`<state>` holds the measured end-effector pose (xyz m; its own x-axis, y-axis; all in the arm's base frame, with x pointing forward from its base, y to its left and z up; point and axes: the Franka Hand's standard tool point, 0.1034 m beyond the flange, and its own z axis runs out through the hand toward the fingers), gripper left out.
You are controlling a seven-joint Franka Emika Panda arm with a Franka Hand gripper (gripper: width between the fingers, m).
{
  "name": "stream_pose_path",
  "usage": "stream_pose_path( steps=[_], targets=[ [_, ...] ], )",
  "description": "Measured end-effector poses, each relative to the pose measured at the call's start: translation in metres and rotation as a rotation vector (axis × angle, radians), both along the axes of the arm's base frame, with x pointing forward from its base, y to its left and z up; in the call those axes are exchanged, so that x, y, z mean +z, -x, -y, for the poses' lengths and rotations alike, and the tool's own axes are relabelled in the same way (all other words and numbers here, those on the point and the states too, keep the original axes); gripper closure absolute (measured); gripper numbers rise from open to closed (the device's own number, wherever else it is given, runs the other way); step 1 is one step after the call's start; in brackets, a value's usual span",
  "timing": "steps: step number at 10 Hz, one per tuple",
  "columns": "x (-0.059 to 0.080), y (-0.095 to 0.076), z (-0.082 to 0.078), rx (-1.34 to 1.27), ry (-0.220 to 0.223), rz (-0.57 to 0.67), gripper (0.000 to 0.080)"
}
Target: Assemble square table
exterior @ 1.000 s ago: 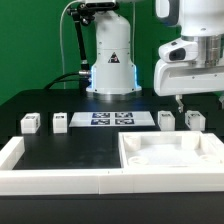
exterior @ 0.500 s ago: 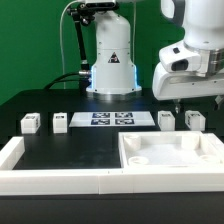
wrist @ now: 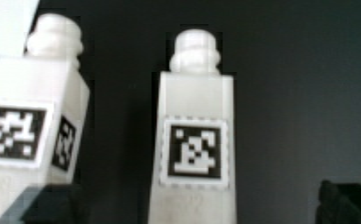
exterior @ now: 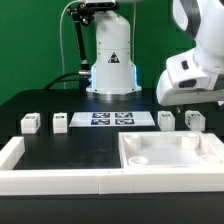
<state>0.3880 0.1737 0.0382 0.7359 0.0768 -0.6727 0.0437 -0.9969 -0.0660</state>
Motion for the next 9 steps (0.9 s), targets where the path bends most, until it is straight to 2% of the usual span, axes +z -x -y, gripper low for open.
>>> stream_pose_path(
  steps=[3, 5, 9],
  targets=[
    [-0.012, 0.003, -0.002, 0.003, 0.0, -0.059, 0.015],
    [-0.018, 0.013, -0.002, 0.006, 0.009, -0.079, 0.015],
    [-0.024, 0.027, 0.0, 0.009, 0.02, -0.106, 0.015]
  ],
)
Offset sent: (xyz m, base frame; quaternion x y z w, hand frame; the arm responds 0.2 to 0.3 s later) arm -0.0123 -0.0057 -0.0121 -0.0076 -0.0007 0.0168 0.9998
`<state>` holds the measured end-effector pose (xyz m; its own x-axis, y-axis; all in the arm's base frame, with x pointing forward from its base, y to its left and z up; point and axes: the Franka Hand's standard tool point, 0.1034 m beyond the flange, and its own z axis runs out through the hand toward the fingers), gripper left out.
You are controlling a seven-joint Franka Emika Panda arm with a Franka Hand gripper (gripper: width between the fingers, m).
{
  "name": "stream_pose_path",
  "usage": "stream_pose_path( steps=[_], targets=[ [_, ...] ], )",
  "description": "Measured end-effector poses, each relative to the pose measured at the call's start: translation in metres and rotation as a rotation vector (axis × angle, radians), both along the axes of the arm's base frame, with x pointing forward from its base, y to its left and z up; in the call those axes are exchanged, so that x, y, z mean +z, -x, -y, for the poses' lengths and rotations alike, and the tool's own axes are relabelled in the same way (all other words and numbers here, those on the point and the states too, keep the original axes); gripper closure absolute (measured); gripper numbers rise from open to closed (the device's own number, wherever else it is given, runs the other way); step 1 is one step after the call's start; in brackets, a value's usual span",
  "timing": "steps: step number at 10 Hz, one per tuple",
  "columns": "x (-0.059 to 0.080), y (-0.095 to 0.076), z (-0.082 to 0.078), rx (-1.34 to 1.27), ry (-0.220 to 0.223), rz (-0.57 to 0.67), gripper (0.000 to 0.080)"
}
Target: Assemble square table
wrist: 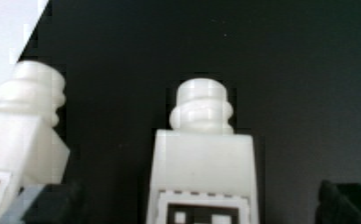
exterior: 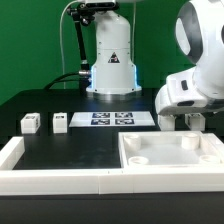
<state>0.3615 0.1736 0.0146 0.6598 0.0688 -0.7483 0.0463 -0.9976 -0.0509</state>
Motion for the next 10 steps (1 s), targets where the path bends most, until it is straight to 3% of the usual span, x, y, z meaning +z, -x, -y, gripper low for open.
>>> stream_pose_path(
  steps=[2, 3, 4, 10],
  targets=[
    [-0.0007, 0.0028, -0.0016, 0.0, 0.007, -0.004, 0.0412],
    [-0.001, 0.0032, -0.0018, 0.001, 0.007, -0.005, 0.0412],
    [-0.001, 0.0032, -0.0017, 0.001, 0.007, -0.005, 0.0514],
    [0.0009, 0.0024, -0.0009, 0.004, 0.001, -0.007, 0.0512]
  ],
)
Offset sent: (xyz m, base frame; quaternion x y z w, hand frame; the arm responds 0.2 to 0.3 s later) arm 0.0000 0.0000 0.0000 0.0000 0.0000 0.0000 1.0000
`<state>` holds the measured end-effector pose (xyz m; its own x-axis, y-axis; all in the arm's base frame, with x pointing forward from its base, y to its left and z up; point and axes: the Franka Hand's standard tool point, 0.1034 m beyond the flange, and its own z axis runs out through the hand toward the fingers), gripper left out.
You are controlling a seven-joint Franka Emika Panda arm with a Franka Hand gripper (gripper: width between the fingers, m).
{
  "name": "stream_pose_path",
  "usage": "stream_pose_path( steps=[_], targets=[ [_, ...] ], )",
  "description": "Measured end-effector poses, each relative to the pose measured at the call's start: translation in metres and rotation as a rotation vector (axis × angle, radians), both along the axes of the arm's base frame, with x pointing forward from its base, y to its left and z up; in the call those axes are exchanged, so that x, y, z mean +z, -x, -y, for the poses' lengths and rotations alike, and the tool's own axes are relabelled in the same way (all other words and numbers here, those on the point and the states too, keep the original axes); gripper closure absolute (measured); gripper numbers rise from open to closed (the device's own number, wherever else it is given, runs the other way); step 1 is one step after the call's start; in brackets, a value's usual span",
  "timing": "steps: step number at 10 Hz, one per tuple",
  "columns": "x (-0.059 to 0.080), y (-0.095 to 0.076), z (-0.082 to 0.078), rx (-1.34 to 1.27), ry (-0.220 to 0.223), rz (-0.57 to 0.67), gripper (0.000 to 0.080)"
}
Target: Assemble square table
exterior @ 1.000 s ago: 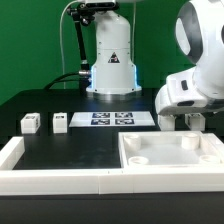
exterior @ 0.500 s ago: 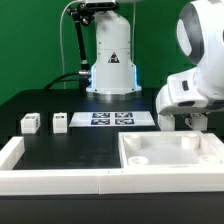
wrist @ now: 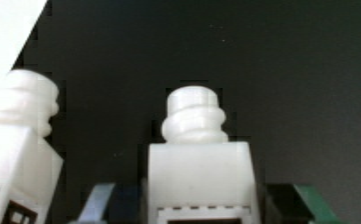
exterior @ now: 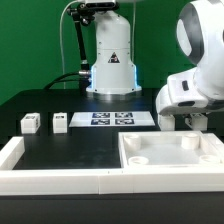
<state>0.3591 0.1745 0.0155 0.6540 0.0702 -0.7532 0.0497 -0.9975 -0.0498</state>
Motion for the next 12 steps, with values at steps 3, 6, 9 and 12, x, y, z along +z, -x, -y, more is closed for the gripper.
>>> stream_pose_path(
  steps=[3, 6, 9, 12],
  targets=[
    [0.034, -0.015, 0.011, 0.002, -0.018, 0.011, 0.0511],
    [0.068, -0.026, 0.023, -0.01, -0.02, 0.053, 0.0511],
    [0.063, -0.035, 0.022, -0.023, -0.03, 0.229, 0.0511],
    [0.064, -0.056, 0.024, -0.038, -0.052, 0.45, 0.0509]
  ],
)
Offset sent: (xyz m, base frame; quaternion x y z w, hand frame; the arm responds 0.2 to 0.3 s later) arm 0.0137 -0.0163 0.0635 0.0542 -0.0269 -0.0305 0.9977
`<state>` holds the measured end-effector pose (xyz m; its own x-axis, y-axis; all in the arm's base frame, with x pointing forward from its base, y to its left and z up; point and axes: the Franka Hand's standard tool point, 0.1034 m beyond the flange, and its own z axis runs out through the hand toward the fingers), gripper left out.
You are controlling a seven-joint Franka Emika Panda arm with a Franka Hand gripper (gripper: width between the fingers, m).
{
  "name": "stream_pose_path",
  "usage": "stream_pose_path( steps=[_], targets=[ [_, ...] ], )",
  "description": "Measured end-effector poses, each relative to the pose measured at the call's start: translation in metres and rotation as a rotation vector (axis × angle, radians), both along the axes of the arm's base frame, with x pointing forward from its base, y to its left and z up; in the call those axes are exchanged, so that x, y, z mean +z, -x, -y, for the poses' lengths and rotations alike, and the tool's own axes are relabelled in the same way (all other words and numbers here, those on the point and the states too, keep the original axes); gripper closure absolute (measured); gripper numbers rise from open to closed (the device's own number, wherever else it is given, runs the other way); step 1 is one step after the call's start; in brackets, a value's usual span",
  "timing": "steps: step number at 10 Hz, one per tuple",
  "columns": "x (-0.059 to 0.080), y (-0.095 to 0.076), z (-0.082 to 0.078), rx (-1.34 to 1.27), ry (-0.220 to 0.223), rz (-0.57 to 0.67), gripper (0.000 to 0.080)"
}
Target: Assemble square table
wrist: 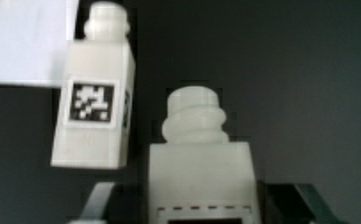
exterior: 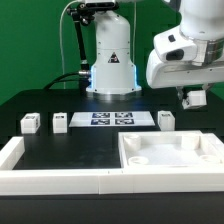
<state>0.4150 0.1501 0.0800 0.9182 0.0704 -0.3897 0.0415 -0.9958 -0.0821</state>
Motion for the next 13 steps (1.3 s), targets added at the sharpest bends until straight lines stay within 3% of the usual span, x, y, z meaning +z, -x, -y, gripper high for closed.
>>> stream_pose_path(
  steps=[5, 10, 13],
  targets=[
    [0.033, -0.044, 0.004, -0.032, -0.026, 0.269, 0.0509],
    [0.027, -0.047, 0.0, -0.041, -0.062, 0.571, 0.0509],
    [0.029, -0.067, -0.002, -0.052, -0.097, 0.75, 0.0509]
  ],
)
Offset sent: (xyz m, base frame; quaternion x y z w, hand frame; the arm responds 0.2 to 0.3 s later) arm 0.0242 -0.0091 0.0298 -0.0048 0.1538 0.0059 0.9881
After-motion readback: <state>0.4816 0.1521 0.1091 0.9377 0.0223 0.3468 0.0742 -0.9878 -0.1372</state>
